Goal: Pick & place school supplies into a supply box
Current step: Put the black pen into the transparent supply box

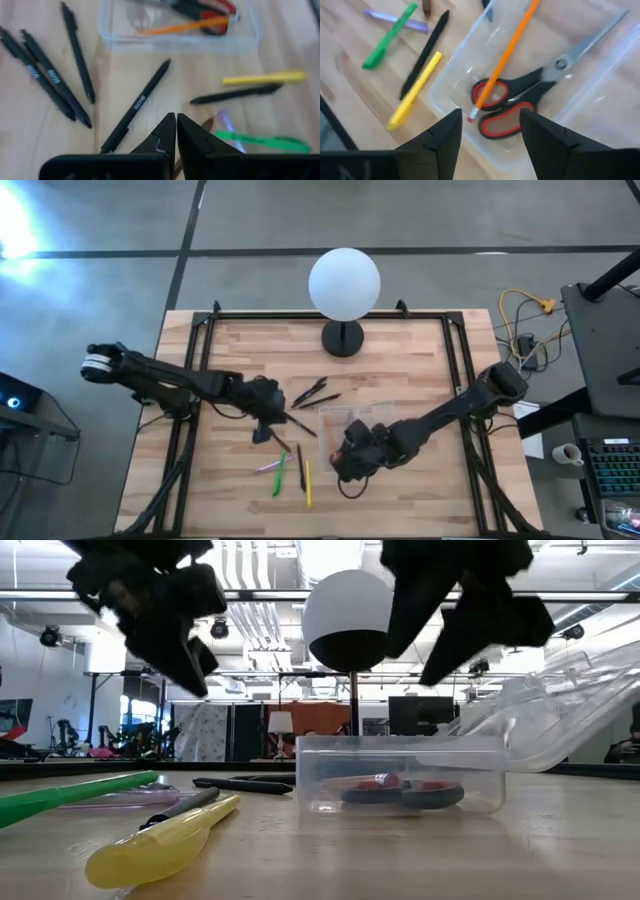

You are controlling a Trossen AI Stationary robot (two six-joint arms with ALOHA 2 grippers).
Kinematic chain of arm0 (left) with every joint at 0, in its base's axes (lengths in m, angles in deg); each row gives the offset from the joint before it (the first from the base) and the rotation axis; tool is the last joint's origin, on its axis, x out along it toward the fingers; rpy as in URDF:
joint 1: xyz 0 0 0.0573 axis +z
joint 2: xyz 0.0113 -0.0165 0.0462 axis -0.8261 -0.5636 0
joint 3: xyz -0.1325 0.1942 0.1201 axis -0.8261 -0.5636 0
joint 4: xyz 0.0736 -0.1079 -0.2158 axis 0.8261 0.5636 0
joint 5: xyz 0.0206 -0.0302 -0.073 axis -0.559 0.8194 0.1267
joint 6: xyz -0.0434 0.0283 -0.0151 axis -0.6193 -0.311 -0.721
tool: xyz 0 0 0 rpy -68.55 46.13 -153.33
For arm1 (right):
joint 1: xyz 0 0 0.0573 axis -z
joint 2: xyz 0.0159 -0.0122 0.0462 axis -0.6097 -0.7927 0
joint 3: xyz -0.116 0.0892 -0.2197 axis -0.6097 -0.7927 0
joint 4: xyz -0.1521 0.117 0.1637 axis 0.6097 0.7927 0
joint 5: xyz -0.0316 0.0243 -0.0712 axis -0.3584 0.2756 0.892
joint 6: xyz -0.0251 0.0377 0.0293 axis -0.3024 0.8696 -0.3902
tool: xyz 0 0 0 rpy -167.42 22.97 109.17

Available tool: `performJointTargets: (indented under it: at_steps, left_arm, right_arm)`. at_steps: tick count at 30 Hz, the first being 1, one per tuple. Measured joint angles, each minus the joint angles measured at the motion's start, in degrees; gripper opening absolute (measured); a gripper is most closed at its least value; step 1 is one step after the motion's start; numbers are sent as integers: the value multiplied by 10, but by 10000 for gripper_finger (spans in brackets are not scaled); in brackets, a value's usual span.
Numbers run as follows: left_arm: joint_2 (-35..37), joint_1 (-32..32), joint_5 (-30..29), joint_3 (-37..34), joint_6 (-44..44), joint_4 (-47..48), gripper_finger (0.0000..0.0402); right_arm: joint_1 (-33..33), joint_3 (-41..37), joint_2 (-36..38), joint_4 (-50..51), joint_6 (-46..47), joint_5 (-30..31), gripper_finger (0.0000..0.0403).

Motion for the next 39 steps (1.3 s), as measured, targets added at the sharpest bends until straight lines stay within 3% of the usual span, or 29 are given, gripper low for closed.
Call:
performJointTargets:
  at_steps: [7, 14, 18, 21, 29, 39]
  left_arm:
    - [-106, -12, -64, 32, 126, -1, 0]
    - [-162, 5, -77, 67, 173, 0, 0]
    - [-168, -7, -80, 76, 284, -1, 13]
    - [-171, -12, -86, 80, 340, 0, 44]
    - [-176, -6, -88, 81, 350, -2, 137]
    - [-260, 8, -77, 104, 361, -4, 143]
  right_arm:
    - [-14, 43, 0, 90, -69, 17, 195]
    - [-38, 34, 0, 102, -14, 16, 195]
    - [-47, 25, 0, 103, 18, 17, 195]
    - [-48, 22, 0, 102, 25, 17, 195]
    - [-49, 21, 0, 101, 26, 18, 195]
    - [-48, 17, 0, 99, 56, 19, 195]
